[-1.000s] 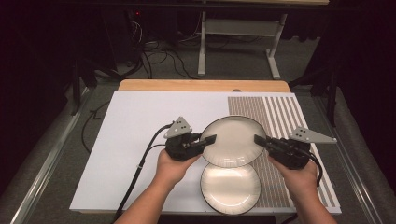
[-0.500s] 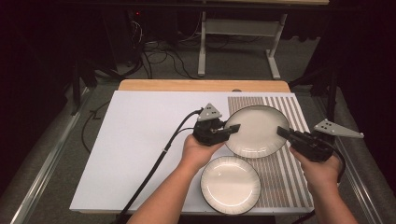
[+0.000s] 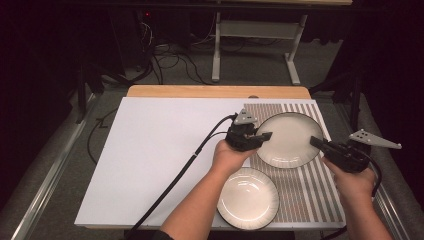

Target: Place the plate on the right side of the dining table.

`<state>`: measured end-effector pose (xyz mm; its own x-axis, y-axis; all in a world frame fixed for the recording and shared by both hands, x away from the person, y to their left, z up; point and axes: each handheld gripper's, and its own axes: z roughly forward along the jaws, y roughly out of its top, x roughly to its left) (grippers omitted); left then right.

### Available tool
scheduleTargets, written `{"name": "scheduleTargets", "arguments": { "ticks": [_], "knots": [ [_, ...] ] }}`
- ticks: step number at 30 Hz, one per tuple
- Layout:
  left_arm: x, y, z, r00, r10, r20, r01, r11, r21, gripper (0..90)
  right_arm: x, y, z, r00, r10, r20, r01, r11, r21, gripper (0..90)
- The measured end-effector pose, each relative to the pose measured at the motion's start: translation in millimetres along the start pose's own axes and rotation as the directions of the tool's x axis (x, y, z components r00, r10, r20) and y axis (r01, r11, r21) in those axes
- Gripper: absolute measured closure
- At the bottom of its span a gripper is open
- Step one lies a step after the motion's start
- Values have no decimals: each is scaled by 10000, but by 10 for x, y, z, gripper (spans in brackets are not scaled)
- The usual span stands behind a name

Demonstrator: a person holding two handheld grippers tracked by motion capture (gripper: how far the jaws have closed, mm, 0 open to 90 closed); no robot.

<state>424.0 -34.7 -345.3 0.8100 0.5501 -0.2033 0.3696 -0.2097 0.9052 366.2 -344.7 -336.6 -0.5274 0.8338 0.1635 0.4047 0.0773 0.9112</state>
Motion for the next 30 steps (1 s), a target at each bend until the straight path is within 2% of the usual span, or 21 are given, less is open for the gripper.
{"name": "scheduleTargets", "arguments": {
  "ticks": [8, 13, 19, 25, 30],
  "knots": [
    [17, -94, 224, 9997, -225, 64, 222, 9988, 428, 700, -140, -145, 22, 9992, 319, 221, -325, 9991, 266, 844],
    [-4, -139, 312, 9995, -309, 53, 306, 9980, 555, 691, -193, -231, -4, 9987, 363, 371, -375, 9988, 306, 846],
    [-16, -205, 413, 9989, -444, 114, 431, 9944, 965, 688, -253, -335, -12, 9973, 576, 444, -599, 9968, 531, 846],
    [-27, -257, 475, 9988, -468, 121, 448, 9905, 1298, 681, -278, -425, -15, 9964, 730, 437, -759, 9947, 699, 850],
    [-49, -267, 521, 9994, -334, 46, 322, 9865, 1605, 675, -294, -481, -29, 9958, 760, 508, -799, 9935, 807, 851]
  ]
}}
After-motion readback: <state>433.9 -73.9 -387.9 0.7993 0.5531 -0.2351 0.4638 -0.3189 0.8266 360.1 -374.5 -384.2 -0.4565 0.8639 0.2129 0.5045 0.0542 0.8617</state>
